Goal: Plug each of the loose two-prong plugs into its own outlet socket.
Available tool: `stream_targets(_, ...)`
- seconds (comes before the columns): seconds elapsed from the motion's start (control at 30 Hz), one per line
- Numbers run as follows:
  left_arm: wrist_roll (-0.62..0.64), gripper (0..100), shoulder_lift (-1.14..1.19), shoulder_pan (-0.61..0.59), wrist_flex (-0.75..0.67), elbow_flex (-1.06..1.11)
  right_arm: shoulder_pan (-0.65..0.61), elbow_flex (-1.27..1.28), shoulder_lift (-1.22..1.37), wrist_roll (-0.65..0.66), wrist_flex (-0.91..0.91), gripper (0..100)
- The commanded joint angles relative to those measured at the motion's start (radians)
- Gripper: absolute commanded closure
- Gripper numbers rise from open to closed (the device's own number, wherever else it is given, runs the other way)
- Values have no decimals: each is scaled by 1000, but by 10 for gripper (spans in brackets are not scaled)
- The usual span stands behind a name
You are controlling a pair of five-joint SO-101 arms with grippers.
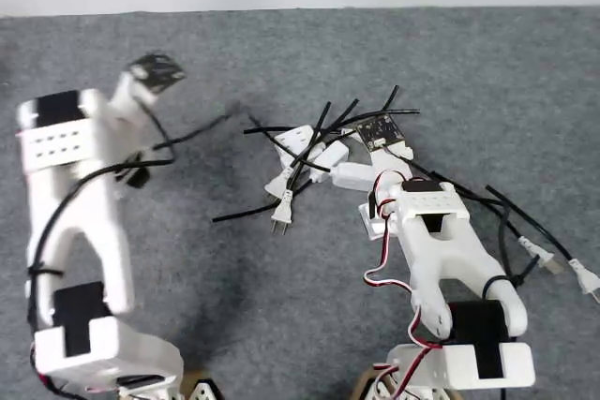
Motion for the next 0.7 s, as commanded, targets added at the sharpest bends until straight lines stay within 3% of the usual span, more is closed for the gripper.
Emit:
stream_targets(0.0, -6, 987, -61, -147, 41, -13, -13, -9, -35, 12, -18, 593)
stream_targets(0.27, -11, 987, -54, -364, -12, 140, -13, -8, -35, 12, -18, 593)
stream_targets(0.67, -11, 987, -55, -413, -302, 519, -13, -8, -35, 12, -16, 593)
